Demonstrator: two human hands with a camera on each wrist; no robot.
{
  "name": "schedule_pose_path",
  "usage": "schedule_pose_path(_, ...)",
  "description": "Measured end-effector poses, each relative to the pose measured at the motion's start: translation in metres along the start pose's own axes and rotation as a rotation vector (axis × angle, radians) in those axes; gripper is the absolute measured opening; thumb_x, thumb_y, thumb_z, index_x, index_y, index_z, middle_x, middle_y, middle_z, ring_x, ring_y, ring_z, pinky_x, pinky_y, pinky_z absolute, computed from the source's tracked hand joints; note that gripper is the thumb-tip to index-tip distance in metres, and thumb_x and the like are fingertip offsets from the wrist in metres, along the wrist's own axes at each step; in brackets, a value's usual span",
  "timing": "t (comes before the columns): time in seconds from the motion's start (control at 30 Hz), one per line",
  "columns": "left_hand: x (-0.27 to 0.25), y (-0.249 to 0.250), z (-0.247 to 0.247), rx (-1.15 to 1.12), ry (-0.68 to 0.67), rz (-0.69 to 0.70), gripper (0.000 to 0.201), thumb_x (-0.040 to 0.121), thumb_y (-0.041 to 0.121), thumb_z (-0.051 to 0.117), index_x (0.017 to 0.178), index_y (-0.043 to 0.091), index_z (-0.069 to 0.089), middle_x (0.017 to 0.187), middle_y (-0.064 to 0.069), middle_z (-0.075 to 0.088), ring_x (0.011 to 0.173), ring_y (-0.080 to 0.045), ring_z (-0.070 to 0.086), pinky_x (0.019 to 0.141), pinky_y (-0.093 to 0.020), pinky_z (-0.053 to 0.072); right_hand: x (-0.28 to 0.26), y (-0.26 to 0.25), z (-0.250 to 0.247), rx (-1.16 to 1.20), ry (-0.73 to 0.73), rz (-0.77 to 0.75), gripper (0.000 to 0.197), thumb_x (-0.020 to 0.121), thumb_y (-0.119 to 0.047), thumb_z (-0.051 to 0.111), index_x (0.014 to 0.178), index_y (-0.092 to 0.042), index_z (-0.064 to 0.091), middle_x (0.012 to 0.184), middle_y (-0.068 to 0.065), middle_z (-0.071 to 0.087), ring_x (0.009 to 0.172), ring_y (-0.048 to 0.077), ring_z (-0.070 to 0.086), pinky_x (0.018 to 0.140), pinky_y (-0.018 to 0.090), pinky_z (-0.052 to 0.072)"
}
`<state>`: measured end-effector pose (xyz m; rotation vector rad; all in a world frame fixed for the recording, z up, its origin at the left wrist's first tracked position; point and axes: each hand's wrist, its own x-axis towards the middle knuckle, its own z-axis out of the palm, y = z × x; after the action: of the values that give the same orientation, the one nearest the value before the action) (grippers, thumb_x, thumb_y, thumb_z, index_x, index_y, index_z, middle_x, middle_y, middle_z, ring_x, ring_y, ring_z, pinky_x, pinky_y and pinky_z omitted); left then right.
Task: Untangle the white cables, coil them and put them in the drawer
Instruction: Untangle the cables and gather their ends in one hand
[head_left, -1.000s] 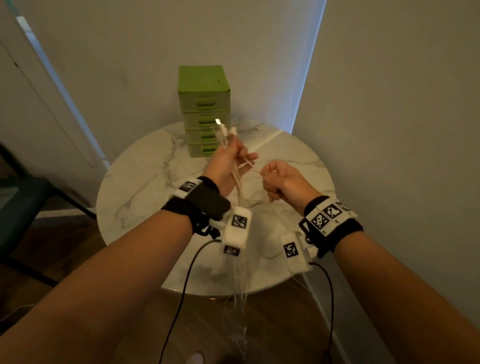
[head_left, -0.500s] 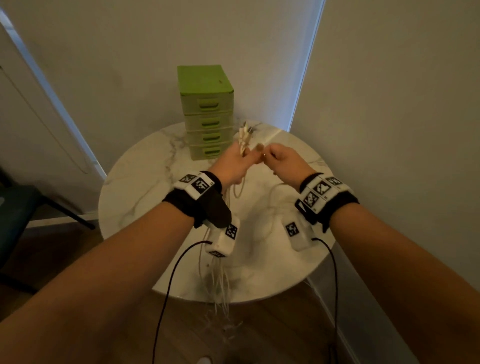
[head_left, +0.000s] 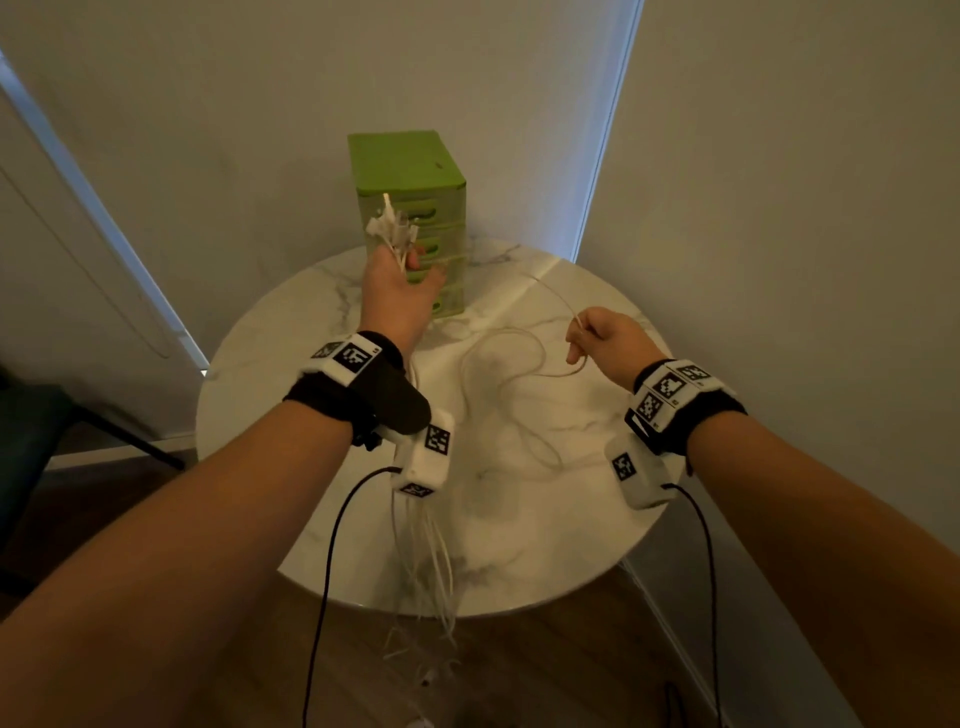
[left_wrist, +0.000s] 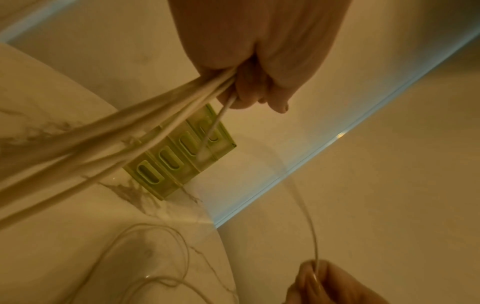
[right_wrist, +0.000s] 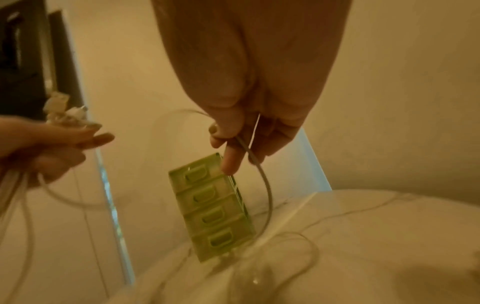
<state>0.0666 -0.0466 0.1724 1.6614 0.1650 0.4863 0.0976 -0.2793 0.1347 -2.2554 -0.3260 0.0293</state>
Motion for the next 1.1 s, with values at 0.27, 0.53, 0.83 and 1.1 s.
schedule_pose_path(0.27,-0.029,-0.003,0.034,0.142,-0.352,-0.069,0.036,0.084,0.029,0.067,0.067,0.023,0.036,0.069,0.002,0.052,0.056,-0.010,0.041,0.057,-0.028,0.037,0.001,-0.033,0.013,0.201,-0.072,-0.132,0.026,0.095,-0.011,0.044,0.074,-0.025,0.053,0.062,0.001,0.057,0.057,0.005,0.054,0.059,0.014,0.045)
schedule_pose_path(0.53,-0.022,0.005,0.040,0.069,-0.186,-0.056,0.018,0.081,0.004,0.067,0.074,0.008,0.050,0.077,-0.004,0.061,0.057,0.006,0.057,0.057,-0.013,0.046,-0.005,-0.037,0.021,0.001,-0.151,-0.153,0.022,0.093,-0.017,0.049,0.071,-0.020,0.053,0.061,-0.004,0.056,0.057,0.001,0.049,0.058,0.006,0.039)
schedule_pose_path(0.83,-0.003,0.009,0.008,0.002,-0.029,-0.034,0.025,0.080,0.017,0.071,0.071,0.016,0.048,0.075,-0.001,0.062,0.082,-0.018,0.063,0.087,-0.039,0.053,0.007,-0.001,0.007,0.024,0.086,0.037,0.021,0.090,-0.006,0.049,0.072,-0.010,0.058,0.074,0.009,0.062,0.067,0.016,0.054,0.074,0.027,0.045)
schedule_pose_path(1.1,-0.030,0.004,0.041,0.024,-0.294,-0.082,0.022,0.078,0.023,0.074,0.085,0.021,0.052,0.096,0.007,0.067,0.089,-0.014,0.061,0.073,-0.031,0.045,0.016,-0.048,0.013,-0.016,0.061,-0.193,0.015,0.089,-0.008,0.053,0.086,-0.001,0.065,0.080,0.005,0.058,0.071,0.011,0.051,0.064,0.003,0.037)
